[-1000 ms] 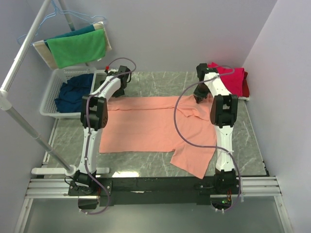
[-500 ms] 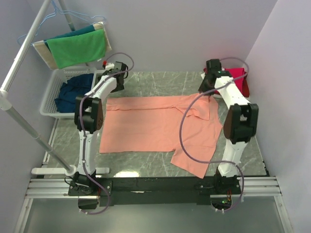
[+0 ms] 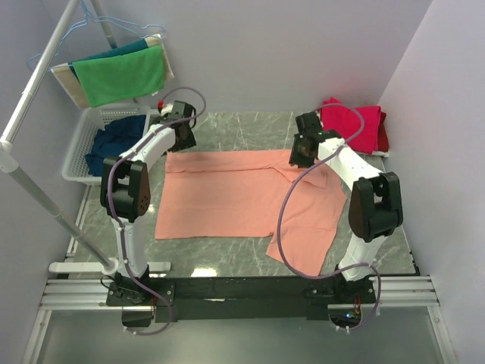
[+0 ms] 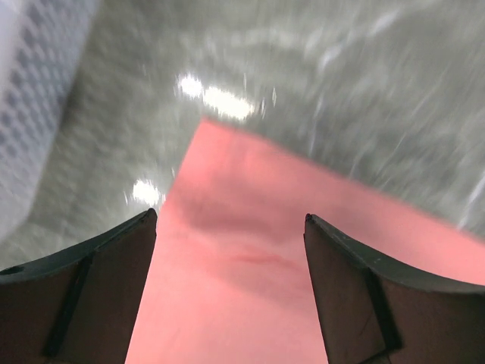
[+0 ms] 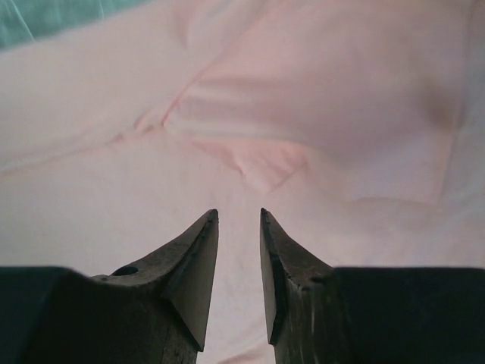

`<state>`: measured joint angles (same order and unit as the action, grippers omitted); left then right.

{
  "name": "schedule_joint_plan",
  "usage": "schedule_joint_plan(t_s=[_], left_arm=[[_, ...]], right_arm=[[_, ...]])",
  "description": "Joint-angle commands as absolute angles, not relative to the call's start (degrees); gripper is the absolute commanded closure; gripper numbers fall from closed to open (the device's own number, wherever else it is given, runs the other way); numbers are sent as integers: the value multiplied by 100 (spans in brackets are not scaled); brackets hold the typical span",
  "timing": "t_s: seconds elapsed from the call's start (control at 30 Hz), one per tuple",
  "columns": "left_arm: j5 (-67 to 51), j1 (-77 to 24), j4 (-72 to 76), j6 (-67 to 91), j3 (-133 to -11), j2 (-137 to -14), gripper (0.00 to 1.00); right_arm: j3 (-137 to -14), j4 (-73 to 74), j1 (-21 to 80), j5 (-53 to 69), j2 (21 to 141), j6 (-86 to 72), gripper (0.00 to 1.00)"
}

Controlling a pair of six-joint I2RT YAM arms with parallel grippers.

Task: Fold and stack the t-shirts
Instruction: Fold the tshirt

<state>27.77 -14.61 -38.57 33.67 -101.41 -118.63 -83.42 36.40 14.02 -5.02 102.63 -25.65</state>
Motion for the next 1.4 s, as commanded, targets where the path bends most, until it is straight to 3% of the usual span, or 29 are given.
schedule_joint_plan(t_s=[0.0, 0.3, 0.93, 1.03, 1.07, 1.13, 1.37], left_arm=[[2110, -1477, -3657, 3533, -9582, -11286, 16], [2004, -1477, -3700, 3595, -9211, -11268, 16], [2180, -1477, -3867, 3445, -9589, -11505, 16], [2206, -1477, -3885, 3437, -9580, -11514, 16], [2206, -1477, -3885, 3428, -9571, -11505, 16], [2206, -1468, -3876, 3428, -9554, -11514, 16], [2180, -1468, -3876, 3454, -9545, -11531, 16]], right_arm=[[-8077, 3305, 1520, -431, 10177, -2628, 64], [-8173, 3270, 1564, -430, 10889, -2646, 62], [-8762, 3665, 1547, -624, 11716, -2716, 66], [-8728, 3691, 1547, -624, 11707, -2742, 74], [-8728, 3718, 1547, -641, 11698, -2751, 86], [-8728, 3762, 1538, -650, 11655, -2768, 99], [-8499, 3762, 1547, -615, 11207, -2804, 100]])
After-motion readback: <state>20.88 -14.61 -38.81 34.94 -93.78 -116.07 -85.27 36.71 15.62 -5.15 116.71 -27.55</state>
